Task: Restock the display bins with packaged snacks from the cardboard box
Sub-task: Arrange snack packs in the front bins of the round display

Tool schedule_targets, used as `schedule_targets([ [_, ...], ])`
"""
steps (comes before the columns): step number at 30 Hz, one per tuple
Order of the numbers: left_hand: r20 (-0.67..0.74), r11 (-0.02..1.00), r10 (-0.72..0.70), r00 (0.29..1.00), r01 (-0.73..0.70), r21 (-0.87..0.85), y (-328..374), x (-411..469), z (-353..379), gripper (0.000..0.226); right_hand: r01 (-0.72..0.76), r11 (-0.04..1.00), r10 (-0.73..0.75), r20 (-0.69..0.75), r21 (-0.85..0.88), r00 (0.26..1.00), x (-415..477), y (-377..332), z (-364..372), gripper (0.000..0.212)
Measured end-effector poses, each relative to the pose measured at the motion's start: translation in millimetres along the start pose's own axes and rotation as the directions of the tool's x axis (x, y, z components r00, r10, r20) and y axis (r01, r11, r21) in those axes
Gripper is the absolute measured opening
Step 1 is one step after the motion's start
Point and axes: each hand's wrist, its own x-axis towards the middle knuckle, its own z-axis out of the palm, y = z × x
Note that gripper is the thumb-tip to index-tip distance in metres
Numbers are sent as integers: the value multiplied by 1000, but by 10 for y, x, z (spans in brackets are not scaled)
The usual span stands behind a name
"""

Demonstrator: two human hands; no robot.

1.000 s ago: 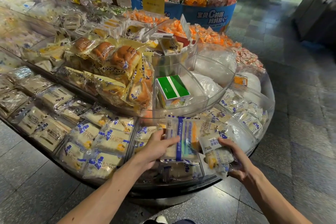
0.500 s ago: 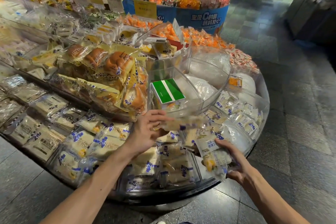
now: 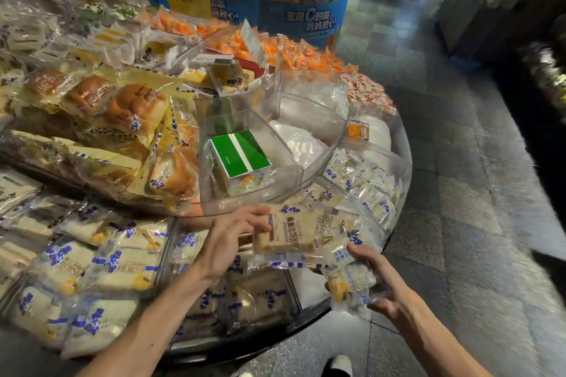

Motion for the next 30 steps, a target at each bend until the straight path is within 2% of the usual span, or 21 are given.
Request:
schedule_targets([
  [4, -41, 998, -47, 998, 48, 27, -121, 144, 322, 10, -8, 999, 6, -61, -44, 998, 16, -79, -373, 70],
  [7, -80, 996, -87, 993, 88, 17, -206, 327, 589, 26, -47, 997, 39, -111, -67, 993, 97, -219, -699, 70],
  [11, -121, 986, -161, 980, 154, -65, -267, 616, 1045, 28, -46, 992, 37, -75, -118, 997, 197, -618, -1077, 59],
  [13, -123, 976, -192, 974, 176, -130, -280, 753, 1285, 44, -37, 993, 34, -33, -113, 999, 216, -894, -1229, 46],
  [14, -151, 972, -209, 966, 188, -144, -277, 839, 1414, 57, -44, 991, 42, -18, -126, 999, 242, -1026, -1345, 51],
  [17, -271, 954, -290, 918, 254, -158, -247, 1132, 1758, 97, -88, 990, 89, 11, -113, 996, 389, -1381, -1788, 83],
  [19, -324, 920, -372, 870, 298, -255, -208, 1287, 1976, 111, -101, 991, 102, 13, -84, 995, 464, -1623, -2036, 87],
  [20, -331, 891, -420, 845, 313, -330, -189, 1346, 2079, 111, -103, 990, 106, 18, -95, 994, 479, -1746, -2112, 88],
  [22, -293, 811, -515, 805, 348, -470, -158, 1446, 2293, 95, -104, 992, 107, 34, -75, 994, 521, -1987, -2259, 84],
  [24, -256, 779, -568, 782, 410, -475, -134, 1516, 2498, 87, -113, 992, 116, 79, -50, 990, 540, -2210, -2338, 80],
  [27, -254, 748, -640, 725, 510, -425, -85, 1611, 2735, 97, -94, 994, 96, 49, -51, 994, 633, -2493, -2453, 75],
  [28, -220, 741, -648, 729, 537, -403, -52, 1635, 2797, 91, -92, 994, 95, 43, -55, 995, 640, -2563, -2428, 69],
  [30, -153, 727, -659, 736, 572, -381, -48, 1716, 2897, 67, -86, 996, 88, 32, -36, 996, 703, -2706, -2426, 38],
])
